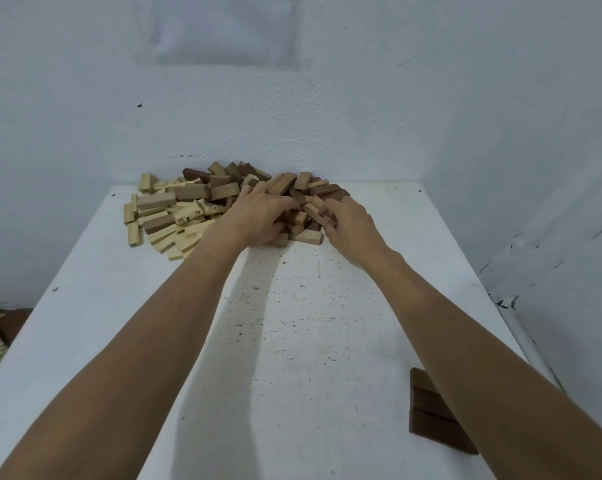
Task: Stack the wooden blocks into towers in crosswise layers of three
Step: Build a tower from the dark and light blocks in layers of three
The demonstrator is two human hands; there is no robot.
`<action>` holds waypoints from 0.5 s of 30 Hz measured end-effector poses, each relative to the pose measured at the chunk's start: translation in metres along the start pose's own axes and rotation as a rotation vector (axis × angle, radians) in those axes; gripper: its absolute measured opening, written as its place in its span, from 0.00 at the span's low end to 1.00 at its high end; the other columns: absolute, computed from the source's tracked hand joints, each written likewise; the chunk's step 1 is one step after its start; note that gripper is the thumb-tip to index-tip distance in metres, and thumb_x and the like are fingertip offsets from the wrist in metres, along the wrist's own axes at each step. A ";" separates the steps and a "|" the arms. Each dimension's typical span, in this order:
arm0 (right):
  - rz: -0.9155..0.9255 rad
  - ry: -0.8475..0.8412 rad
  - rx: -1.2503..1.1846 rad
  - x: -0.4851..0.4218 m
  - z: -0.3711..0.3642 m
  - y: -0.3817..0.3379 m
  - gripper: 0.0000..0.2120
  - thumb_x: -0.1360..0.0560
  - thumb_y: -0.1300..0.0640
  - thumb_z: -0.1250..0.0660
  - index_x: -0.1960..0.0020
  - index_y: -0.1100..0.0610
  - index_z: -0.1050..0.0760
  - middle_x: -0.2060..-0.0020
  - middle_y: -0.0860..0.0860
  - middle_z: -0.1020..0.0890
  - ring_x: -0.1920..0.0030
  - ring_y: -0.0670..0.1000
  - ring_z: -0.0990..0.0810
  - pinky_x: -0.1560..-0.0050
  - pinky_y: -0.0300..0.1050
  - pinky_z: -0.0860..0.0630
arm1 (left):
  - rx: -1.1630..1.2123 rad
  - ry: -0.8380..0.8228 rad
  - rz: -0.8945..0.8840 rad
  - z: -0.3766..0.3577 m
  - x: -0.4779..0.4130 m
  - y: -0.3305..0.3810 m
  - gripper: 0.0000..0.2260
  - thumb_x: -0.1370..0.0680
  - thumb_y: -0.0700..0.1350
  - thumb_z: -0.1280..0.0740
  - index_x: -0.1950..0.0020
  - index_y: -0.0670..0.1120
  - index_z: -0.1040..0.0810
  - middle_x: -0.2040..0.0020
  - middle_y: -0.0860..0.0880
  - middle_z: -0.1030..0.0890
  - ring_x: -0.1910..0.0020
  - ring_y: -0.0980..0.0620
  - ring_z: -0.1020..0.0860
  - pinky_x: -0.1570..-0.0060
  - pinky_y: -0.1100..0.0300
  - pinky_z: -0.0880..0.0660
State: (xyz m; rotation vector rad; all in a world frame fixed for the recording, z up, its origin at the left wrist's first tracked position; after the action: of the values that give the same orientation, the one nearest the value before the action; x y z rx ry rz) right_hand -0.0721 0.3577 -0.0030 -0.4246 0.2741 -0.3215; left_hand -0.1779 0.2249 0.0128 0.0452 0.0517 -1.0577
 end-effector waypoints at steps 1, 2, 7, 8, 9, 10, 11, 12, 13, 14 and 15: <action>0.004 0.007 0.003 0.000 0.000 0.000 0.09 0.22 0.62 0.35 0.43 0.57 0.23 0.49 0.56 0.25 0.53 0.57 0.24 0.58 0.44 0.32 | -0.010 0.004 -0.015 0.000 -0.001 0.000 0.24 0.22 0.42 0.35 0.27 0.55 0.33 0.33 0.49 0.25 0.37 0.43 0.34 0.38 0.46 0.37; 0.009 0.013 0.008 0.001 0.000 0.000 0.09 0.22 0.62 0.35 0.43 0.57 0.23 0.50 0.56 0.25 0.54 0.57 0.24 0.59 0.44 0.33 | -0.020 0.008 -0.030 0.000 -0.001 0.000 0.25 0.23 0.42 0.35 0.26 0.55 0.33 0.33 0.48 0.26 0.37 0.43 0.34 0.38 0.45 0.37; 0.023 0.022 -0.007 0.001 0.000 -0.002 0.09 0.23 0.63 0.35 0.44 0.58 0.23 0.50 0.57 0.25 0.55 0.57 0.24 0.59 0.44 0.33 | -0.076 0.021 -0.086 -0.001 -0.002 -0.001 0.23 0.23 0.44 0.33 0.29 0.52 0.33 0.28 0.49 0.31 0.35 0.43 0.35 0.35 0.43 0.38; 0.030 0.021 -0.022 0.001 -0.001 -0.001 0.09 0.24 0.64 0.35 0.44 0.59 0.23 0.49 0.57 0.25 0.54 0.57 0.24 0.59 0.45 0.32 | -0.073 0.030 -0.088 -0.002 -0.001 -0.001 0.21 0.22 0.45 0.33 0.30 0.52 0.32 0.25 0.49 0.35 0.34 0.43 0.37 0.34 0.42 0.39; 0.035 0.023 -0.039 0.002 0.000 -0.001 0.10 0.25 0.65 0.35 0.44 0.59 0.23 0.49 0.58 0.26 0.54 0.57 0.25 0.58 0.46 0.29 | -0.066 0.037 -0.087 -0.002 -0.001 -0.002 0.20 0.22 0.46 0.33 0.31 0.52 0.32 0.23 0.49 0.39 0.32 0.43 0.38 0.33 0.42 0.40; 0.035 0.026 -0.055 0.002 0.000 0.000 0.10 0.25 0.65 0.34 0.45 0.59 0.23 0.48 0.58 0.26 0.54 0.56 0.25 0.56 0.48 0.27 | -0.058 0.042 -0.087 -0.003 0.000 -0.002 0.20 0.22 0.47 0.33 0.31 0.52 0.31 0.22 0.48 0.41 0.30 0.43 0.39 0.32 0.41 0.42; 0.030 0.033 -0.067 0.002 0.000 0.002 0.10 0.25 0.66 0.34 0.45 0.59 0.23 0.49 0.58 0.25 0.54 0.56 0.25 0.55 0.49 0.26 | -0.051 0.045 -0.087 -0.003 0.000 -0.003 0.19 0.22 0.48 0.33 0.31 0.52 0.31 0.22 0.48 0.40 0.30 0.43 0.39 0.31 0.42 0.42; 0.024 0.043 -0.072 0.002 0.001 0.004 0.09 0.26 0.66 0.34 0.46 0.60 0.22 0.50 0.58 0.24 0.55 0.56 0.24 0.55 0.50 0.25 | -0.042 0.046 -0.088 -0.004 0.001 -0.004 0.19 0.21 0.49 0.33 0.32 0.52 0.31 0.22 0.48 0.40 0.30 0.42 0.38 0.31 0.42 0.43; 0.019 0.055 -0.073 0.003 0.001 0.006 0.08 0.26 0.66 0.35 0.47 0.60 0.22 0.51 0.58 0.23 0.55 0.56 0.24 0.56 0.51 0.25 | -0.027 0.045 -0.087 -0.004 0.002 -0.005 0.18 0.21 0.50 0.33 0.32 0.52 0.30 0.23 0.47 0.39 0.30 0.42 0.37 0.31 0.43 0.43; 0.020 0.070 -0.071 0.003 0.002 0.007 0.08 0.26 0.66 0.35 0.49 0.60 0.22 0.53 0.57 0.21 0.56 0.56 0.24 0.57 0.52 0.24 | -0.011 0.046 -0.082 -0.004 0.003 -0.006 0.18 0.21 0.50 0.33 0.33 0.52 0.30 0.24 0.47 0.38 0.30 0.42 0.37 0.31 0.43 0.44; 0.025 0.083 -0.069 0.004 0.002 0.009 0.07 0.26 0.66 0.35 0.50 0.59 0.22 0.54 0.56 0.21 0.56 0.56 0.23 0.57 0.53 0.24 | 0.005 0.055 -0.078 -0.004 0.004 -0.007 0.17 0.21 0.50 0.32 0.33 0.51 0.29 0.24 0.47 0.37 0.30 0.43 0.36 0.31 0.44 0.45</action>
State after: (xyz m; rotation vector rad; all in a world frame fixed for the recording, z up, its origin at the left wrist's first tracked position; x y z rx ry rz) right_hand -0.0661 0.3646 -0.0058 -0.4759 0.3724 -0.3067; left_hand -0.1820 0.2179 0.0083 0.0776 0.1013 -1.1350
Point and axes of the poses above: each hand's wrist, its own x-axis away from the middle knuckle, its own z-axis out of the back of the hand, y = z × x, the point moved 5 cm from there along -x, towards the middle knuckle
